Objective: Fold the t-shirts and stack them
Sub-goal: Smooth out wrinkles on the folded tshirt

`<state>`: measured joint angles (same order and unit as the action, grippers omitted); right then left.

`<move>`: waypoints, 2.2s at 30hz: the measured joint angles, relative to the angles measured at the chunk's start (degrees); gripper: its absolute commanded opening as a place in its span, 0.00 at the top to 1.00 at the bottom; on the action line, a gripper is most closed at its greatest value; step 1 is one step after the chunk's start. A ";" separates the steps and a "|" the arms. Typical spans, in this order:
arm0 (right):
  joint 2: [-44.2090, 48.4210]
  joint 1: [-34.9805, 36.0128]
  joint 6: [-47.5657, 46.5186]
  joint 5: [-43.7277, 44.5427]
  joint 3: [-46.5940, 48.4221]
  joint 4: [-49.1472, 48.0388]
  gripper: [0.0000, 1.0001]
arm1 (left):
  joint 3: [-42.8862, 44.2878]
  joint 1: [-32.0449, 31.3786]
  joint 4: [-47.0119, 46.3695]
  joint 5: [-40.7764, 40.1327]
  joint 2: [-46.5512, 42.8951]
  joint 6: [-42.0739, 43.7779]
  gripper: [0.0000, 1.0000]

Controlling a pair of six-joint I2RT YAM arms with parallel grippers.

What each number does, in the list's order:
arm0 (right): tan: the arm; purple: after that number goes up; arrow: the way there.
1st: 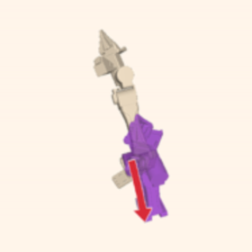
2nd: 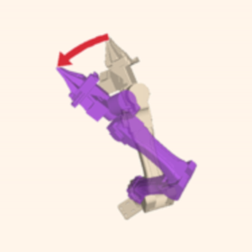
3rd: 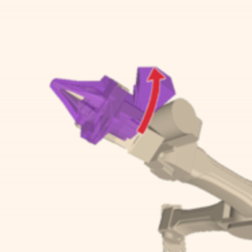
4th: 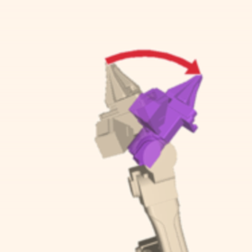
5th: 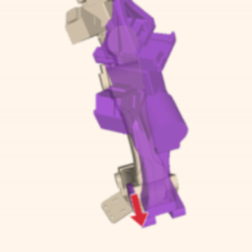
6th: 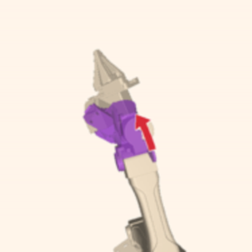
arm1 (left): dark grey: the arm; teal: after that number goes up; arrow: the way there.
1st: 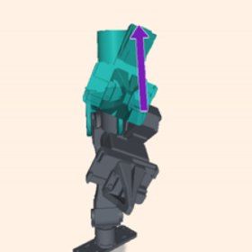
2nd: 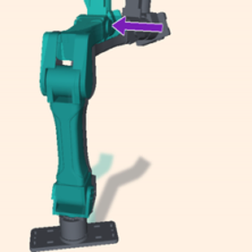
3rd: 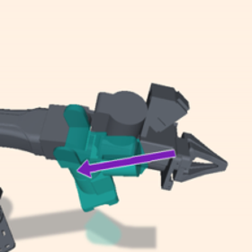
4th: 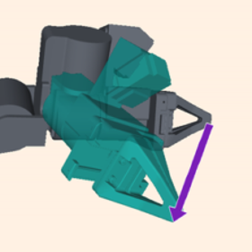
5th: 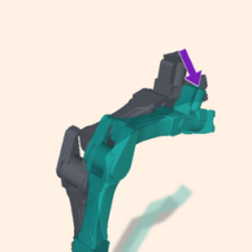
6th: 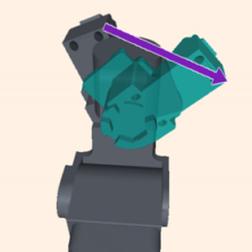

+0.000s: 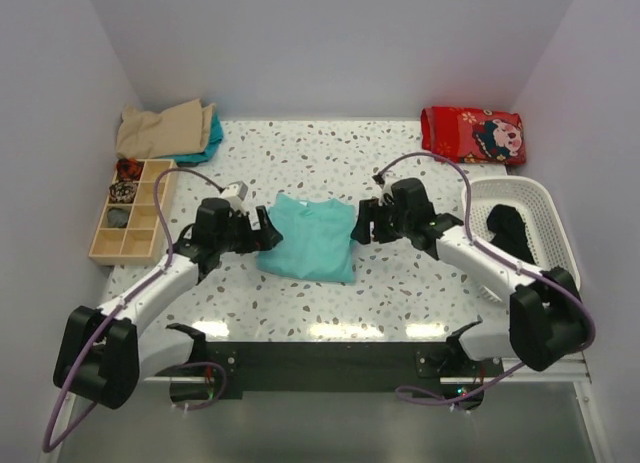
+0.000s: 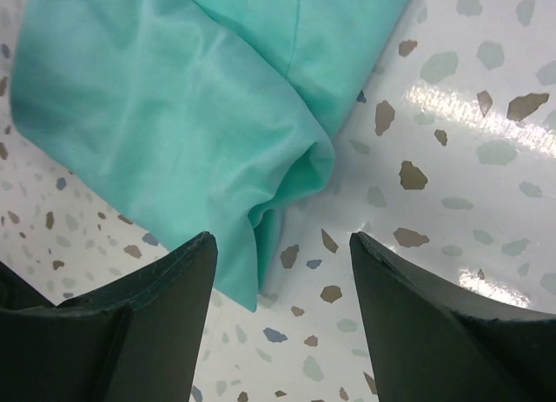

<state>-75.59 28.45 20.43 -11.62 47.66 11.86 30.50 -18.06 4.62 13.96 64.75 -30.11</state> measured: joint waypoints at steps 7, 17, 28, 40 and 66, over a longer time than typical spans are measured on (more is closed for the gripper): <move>-10.51 0.00 -0.07 0.13 0.55 -0.79 0.35 | 5.84 0.02 -2.95 -5.64 6.91 2.51 0.00; -13.29 0.00 -0.09 -0.46 5.66 -3.34 0.35 | 8.52 0.02 -7.91 -7.69 14.78 3.34 0.00; -15.74 0.00 0.07 -2.99 6.12 -4.17 0.55 | 10.99 0.02 -12.31 -7.72 20.35 3.76 0.01; -17.79 0.00 -0.39 -3.54 7.37 -5.01 0.85 | 11.06 0.02 -14.67 -6.80 22.60 4.26 0.83; -12.48 0.00 -2.80 -3.37 8.04 -4.50 0.90 | 12.83 0.04 -14.38 -5.81 19.45 5.73 1.00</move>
<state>-88.07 28.45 17.63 -14.98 55.70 7.35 43.33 -18.02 -9.76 8.14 84.20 -24.38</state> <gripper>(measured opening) 0.105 0.047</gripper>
